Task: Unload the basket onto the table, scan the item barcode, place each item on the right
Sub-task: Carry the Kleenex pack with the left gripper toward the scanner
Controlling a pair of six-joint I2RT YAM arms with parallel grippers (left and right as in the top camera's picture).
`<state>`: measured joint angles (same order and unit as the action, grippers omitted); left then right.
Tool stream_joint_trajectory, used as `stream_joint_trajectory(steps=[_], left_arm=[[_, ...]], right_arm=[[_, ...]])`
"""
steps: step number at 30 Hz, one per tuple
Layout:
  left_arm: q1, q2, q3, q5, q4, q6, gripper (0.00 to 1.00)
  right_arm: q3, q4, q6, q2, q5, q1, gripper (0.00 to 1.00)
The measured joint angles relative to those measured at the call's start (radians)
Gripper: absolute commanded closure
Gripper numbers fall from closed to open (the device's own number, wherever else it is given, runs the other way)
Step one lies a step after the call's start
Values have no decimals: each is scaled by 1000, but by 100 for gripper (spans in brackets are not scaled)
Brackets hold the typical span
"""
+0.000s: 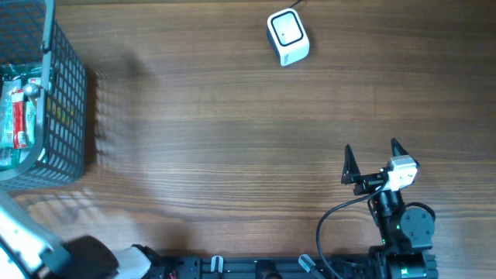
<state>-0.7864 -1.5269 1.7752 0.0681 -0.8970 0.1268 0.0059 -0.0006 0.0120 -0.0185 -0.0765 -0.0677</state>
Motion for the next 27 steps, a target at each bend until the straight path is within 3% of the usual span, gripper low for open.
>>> stream_joint_trajectory(steps=[10, 22, 27], left_arm=[[101, 171, 11, 69, 57, -131, 49], [529, 210, 12, 86, -185, -148, 51], [745, 181, 12, 106, -274, -74, 50]], right_arm=[[0, 0, 0, 0, 0, 0, 0], [0, 0, 0, 0, 0, 0, 0], [0, 0, 0, 0, 3, 0, 0]])
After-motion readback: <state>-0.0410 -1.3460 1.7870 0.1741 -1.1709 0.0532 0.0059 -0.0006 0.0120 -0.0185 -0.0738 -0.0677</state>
